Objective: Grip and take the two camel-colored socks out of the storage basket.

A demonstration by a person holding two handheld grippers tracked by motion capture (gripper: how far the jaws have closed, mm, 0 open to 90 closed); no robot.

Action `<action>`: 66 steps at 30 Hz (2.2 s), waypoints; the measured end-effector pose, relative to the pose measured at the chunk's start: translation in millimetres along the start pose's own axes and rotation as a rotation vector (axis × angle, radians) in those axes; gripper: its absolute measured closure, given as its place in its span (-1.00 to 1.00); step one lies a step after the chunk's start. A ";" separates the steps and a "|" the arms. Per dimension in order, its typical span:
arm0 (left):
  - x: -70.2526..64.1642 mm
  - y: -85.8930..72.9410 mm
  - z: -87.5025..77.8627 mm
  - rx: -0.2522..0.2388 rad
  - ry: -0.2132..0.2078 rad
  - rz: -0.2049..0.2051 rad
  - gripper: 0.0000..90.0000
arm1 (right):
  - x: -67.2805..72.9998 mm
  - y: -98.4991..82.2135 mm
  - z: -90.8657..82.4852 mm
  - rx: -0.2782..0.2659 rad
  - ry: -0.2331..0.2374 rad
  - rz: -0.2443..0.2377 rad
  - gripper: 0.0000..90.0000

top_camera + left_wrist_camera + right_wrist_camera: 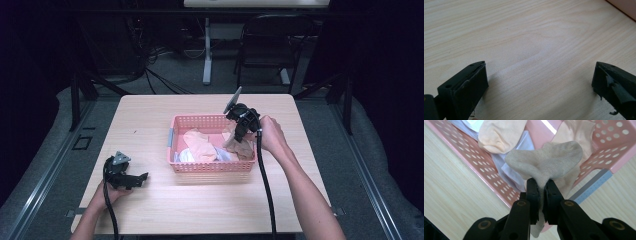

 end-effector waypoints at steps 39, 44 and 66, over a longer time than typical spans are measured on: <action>0.0 -0.1 0.0 0.001 0.000 0.000 -1.00 | -35.6 -54.7 -51.8 -0.066 -0.003 0.080 0.86; 0.0 0.0 0.0 0.001 0.000 0.000 -1.00 | -51.9 -73.8 -52.3 -0.072 0.000 0.121 0.86; 0.0 0.2 0.1 -0.002 0.001 -0.001 -1.00 | -93.8 -133.7 -36.5 -0.082 0.023 0.248 0.86</action>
Point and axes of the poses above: each handheld gripper's, and its own axes: z roughly forward along the jaws, y roughly out of its top, x roughly to its left, the point moved 9 cm from there along z, roughly forward along the jaws, and after that the axes turned 13 degrees about x, right-handed, at the moved point
